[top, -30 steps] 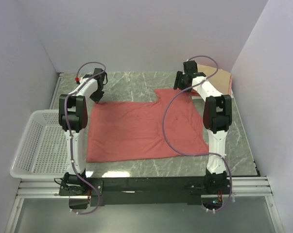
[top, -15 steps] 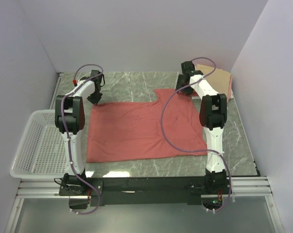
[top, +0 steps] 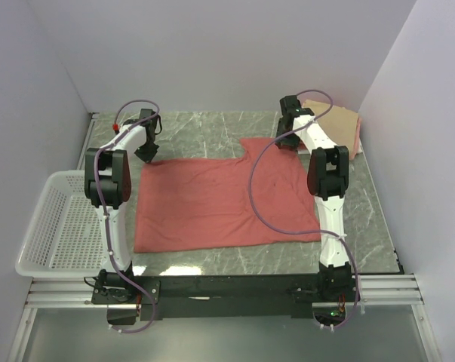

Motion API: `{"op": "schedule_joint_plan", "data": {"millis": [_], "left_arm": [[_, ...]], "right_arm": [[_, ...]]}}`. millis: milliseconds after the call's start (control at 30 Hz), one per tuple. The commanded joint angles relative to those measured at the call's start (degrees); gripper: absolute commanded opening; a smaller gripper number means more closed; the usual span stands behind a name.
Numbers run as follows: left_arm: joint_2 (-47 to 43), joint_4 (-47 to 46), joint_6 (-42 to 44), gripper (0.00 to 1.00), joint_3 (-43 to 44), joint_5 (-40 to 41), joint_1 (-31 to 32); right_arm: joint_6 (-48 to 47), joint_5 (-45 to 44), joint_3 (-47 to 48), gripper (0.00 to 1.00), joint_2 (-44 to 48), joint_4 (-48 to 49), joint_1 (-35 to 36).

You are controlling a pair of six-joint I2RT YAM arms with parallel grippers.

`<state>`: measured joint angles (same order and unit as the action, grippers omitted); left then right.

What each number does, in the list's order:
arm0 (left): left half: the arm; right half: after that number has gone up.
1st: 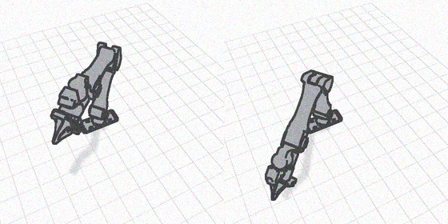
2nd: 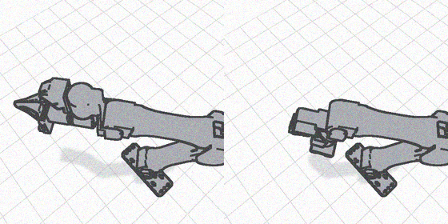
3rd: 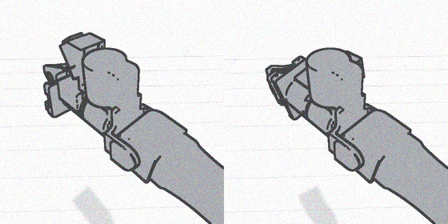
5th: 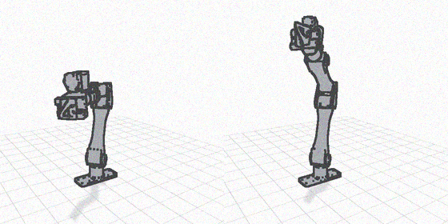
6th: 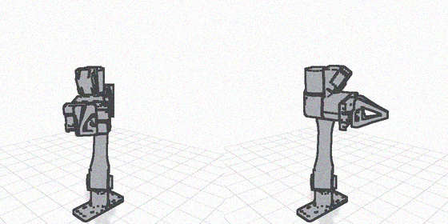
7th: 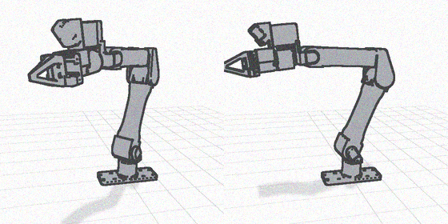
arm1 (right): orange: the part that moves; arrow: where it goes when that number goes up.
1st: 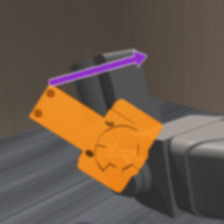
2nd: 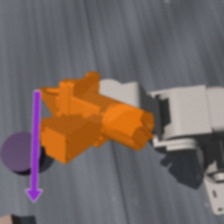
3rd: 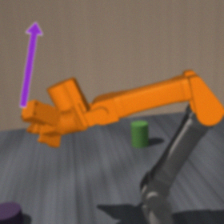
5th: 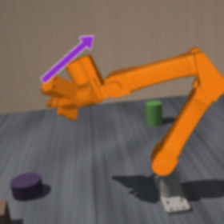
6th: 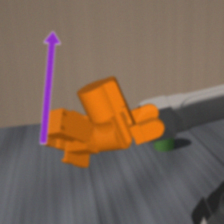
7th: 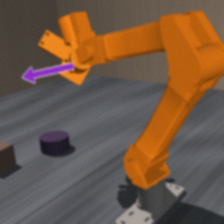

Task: Fold and stack the t-shirts
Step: Fold the tshirt

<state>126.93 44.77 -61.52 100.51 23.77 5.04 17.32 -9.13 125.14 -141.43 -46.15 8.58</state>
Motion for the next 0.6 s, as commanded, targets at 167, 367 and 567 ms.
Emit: {"op": "schedule_joint_plan", "data": {"millis": [167, 367, 567], "left_arm": [[-3.4, -0.6, 1.2, 0.01, -0.3, -1.2, -0.3], [-3.1, -0.6, 1.4, 0.01, 0.1, -1.1, -0.3], [-3.1, -0.6, 1.6, 0.01, 0.3, -1.4, -0.3]], "right_arm": [[-2.8, -0.1, 3.9, 0.62, -1.1, -2.9, 1.1], [-1.2, 2.3, 2.7, 0.67, -0.9, -3.2, 1.1], [0.5, 3.5, 1.8, 0.41, -1.3, -3.2, 1.0]]}}
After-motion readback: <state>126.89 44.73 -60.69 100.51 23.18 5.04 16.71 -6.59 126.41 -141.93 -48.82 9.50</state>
